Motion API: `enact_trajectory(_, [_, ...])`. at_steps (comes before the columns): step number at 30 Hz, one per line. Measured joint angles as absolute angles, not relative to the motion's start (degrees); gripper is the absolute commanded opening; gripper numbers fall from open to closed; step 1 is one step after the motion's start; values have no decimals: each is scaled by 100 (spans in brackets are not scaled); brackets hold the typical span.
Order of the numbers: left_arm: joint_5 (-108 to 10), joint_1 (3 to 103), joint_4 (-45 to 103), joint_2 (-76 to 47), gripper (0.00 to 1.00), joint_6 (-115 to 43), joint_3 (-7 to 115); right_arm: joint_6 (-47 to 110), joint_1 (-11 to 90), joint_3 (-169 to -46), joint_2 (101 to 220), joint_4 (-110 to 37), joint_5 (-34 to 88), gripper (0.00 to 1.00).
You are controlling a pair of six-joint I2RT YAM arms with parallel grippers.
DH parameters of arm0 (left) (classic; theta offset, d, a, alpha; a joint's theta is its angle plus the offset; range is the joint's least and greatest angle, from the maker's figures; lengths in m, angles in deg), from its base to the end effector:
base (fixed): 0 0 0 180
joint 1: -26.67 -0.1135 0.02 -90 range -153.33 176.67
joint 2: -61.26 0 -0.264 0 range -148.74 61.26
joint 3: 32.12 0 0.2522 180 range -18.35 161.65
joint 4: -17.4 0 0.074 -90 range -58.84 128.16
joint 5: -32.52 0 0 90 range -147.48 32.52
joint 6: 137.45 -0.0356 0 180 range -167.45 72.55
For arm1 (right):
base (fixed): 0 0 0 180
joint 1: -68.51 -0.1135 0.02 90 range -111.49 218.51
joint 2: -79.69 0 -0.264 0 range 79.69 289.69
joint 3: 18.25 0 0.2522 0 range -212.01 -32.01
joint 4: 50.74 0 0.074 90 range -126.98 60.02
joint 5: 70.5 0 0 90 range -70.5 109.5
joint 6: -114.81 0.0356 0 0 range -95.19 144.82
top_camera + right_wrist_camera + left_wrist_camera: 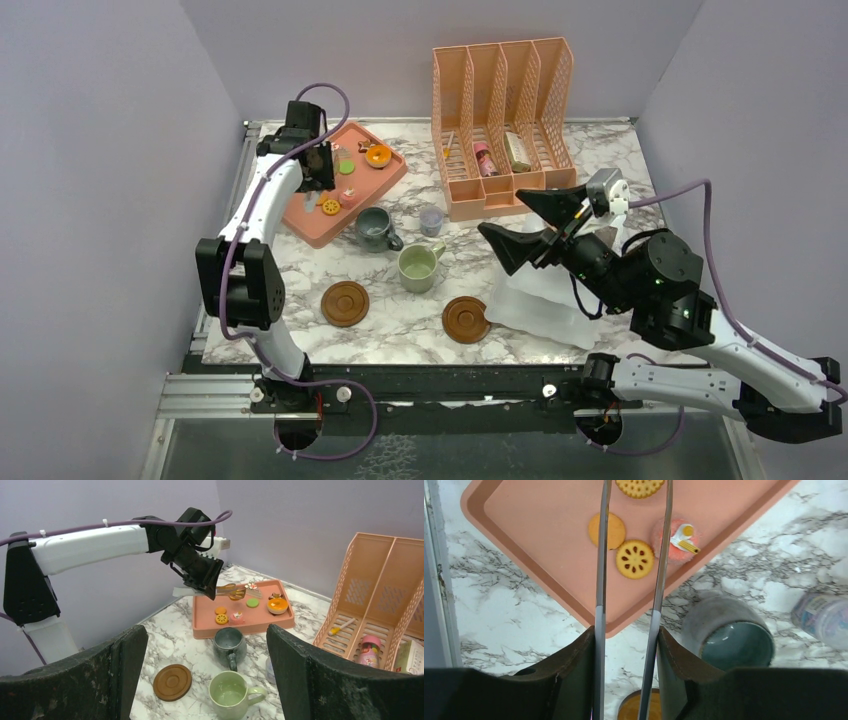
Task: Serve the afternoon tea
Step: Pick up the desert from the tray, then place the desert on the desert table.
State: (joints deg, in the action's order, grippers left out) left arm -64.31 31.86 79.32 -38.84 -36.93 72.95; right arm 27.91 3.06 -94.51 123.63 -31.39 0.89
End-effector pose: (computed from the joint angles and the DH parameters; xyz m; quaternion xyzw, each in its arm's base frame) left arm 0.3760 -0.0299 0.3036 -0.0614 0.9552 0.0178 0.2891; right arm 0.0718 0.1299 0.4557 -0.2099 0.5913 0.3516 0.6948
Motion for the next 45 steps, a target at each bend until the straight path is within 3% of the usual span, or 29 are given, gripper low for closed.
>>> enact_trajectory(6, [-6108, 3584, 7950, -3571, 33, -3647, 7416, 2716, 306, -9626, 12321, -3128, -60, 94])
enact_trajectory(22, [-4825, 5927, 7534, -2568, 33, -3199, 7273, 2627, 306, -9996, 12308, -3082, -211, 94])
enact_trajectory(45, [-4335, 7794, 6940, -2948, 33, -2812, 7140, 2675, 306, -10066, 12302, -3080, -209, 94])
